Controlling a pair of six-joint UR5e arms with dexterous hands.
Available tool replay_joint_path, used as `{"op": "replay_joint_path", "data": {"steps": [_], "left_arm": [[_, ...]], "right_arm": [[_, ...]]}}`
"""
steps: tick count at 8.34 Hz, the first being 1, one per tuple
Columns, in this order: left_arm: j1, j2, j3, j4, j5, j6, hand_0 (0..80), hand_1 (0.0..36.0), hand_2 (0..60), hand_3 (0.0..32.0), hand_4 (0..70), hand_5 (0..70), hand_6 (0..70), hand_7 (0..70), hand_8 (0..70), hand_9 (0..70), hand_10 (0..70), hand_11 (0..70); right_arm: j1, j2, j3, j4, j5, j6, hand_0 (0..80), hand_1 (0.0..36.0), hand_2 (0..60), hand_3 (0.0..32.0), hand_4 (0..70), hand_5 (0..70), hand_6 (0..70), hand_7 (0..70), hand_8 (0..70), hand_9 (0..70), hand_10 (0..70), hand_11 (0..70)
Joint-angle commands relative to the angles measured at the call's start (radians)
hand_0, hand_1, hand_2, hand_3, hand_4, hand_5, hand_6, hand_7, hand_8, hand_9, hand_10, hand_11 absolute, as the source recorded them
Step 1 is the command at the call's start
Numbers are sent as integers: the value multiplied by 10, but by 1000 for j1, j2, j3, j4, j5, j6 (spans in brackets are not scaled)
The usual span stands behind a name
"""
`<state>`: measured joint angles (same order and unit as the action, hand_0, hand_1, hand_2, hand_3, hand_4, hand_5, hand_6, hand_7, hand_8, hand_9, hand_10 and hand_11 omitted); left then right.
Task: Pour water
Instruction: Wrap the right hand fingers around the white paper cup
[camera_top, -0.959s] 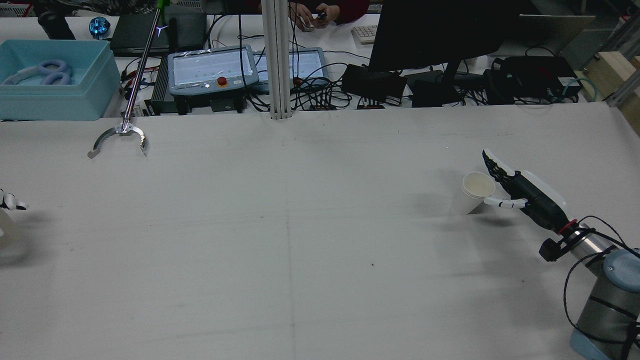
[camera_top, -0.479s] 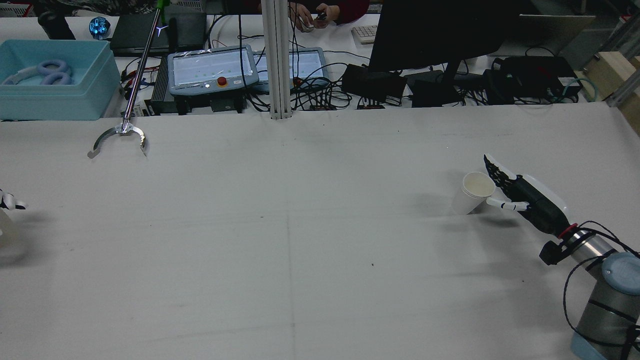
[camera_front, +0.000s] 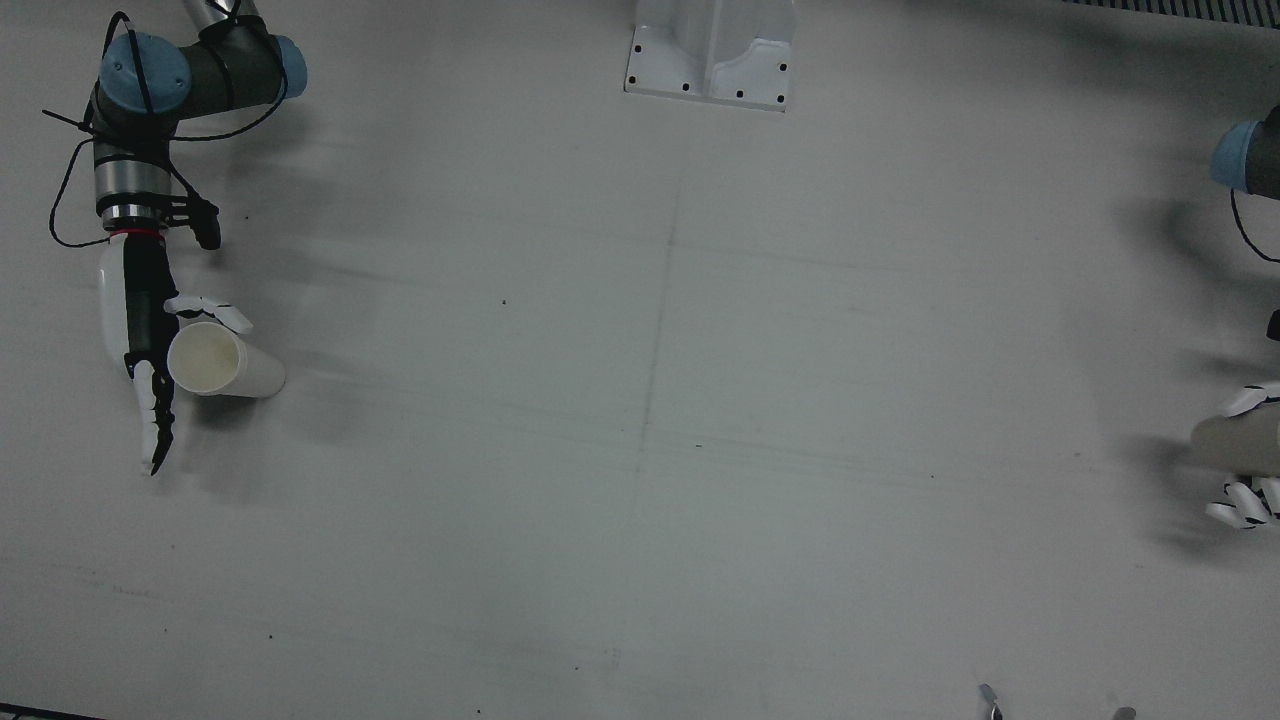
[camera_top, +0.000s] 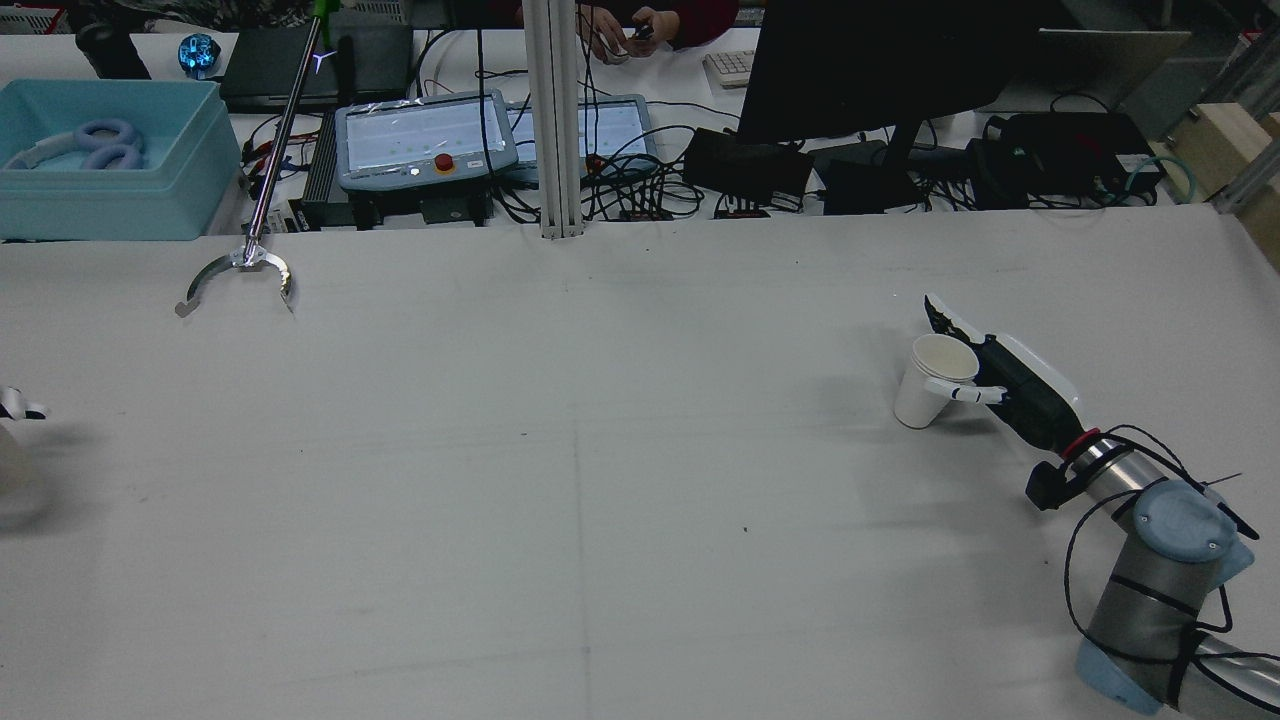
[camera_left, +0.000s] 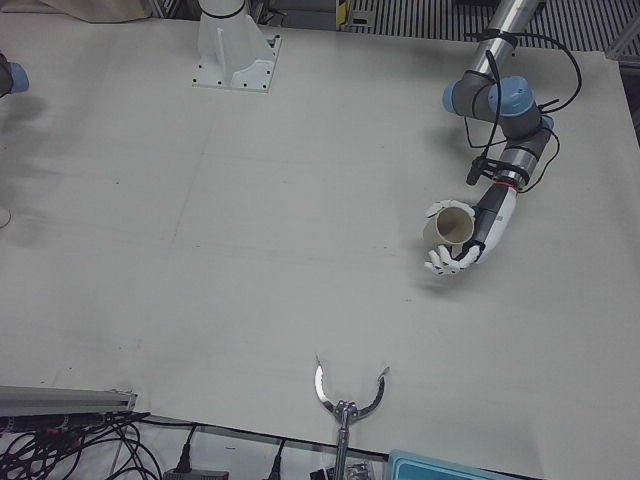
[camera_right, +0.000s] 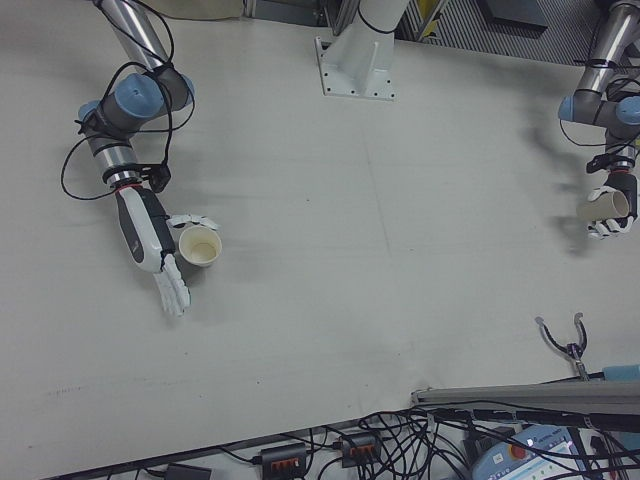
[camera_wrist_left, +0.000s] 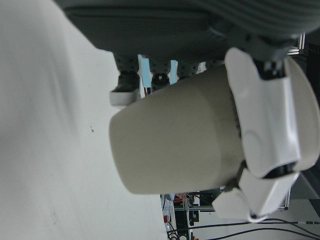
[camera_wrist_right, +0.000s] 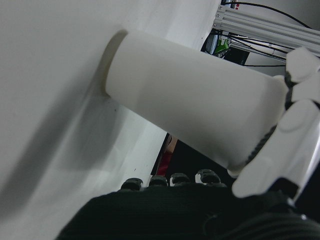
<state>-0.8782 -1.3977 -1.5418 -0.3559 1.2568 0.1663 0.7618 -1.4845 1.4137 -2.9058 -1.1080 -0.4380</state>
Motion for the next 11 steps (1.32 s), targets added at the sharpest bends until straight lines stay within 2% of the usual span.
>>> {"op": "replay_joint_path", "data": {"steps": [1, 5, 6, 7, 8, 9, 11], "left_arm": [[1, 5, 2, -2, 0, -1, 539, 360, 600, 0, 311, 700, 304, 504, 270, 347, 307, 463], [-1, 5, 2, 0, 0, -1, 536, 360, 600, 0, 308, 700, 304, 500, 271, 347, 307, 462], [1, 5, 2, -2, 0, -1, 534, 360, 600, 0, 307, 700, 303, 498, 271, 347, 307, 462], [1, 5, 3, 0, 1, -1, 535, 360, 600, 0, 308, 700, 305, 499, 271, 346, 308, 463], [1, 5, 5, -2, 0, 1, 533, 360, 600, 0, 307, 700, 305, 499, 271, 346, 309, 464], [1, 5, 6, 0, 1, 1, 531, 360, 600, 0, 306, 700, 304, 498, 271, 347, 310, 466], [1, 5, 6, 0, 1, 1, 527, 360, 600, 0, 304, 700, 304, 495, 272, 347, 314, 470]], "right_arm": [[4, 9, -5, -10, 2, 5, 400, 132, 228, 0, 17, 0, 10, 0, 0, 0, 0, 1], [1, 7, 2, -9, 2, 8, 407, 133, 228, 0, 38, 0, 28, 32, 0, 0, 0, 9], [-2, 9, 4, -10, 2, 8, 411, 131, 228, 0, 53, 0, 49, 60, 0, 0, 11, 28], [-3, 9, 4, -9, 4, 10, 411, 127, 232, 0, 75, 24, 87, 118, 7, 14, 39, 67], [-3, 9, 4, -9, 4, 10, 417, 124, 233, 0, 94, 68, 127, 185, 27, 64, 67, 107], [-4, 7, 2, -9, 2, 10, 418, 120, 234, 0, 105, 96, 155, 223, 53, 100, 85, 134], [-4, 7, 1, -10, 2, 12, 441, 130, 236, 0, 112, 113, 177, 245, 73, 125, 103, 160]]}}
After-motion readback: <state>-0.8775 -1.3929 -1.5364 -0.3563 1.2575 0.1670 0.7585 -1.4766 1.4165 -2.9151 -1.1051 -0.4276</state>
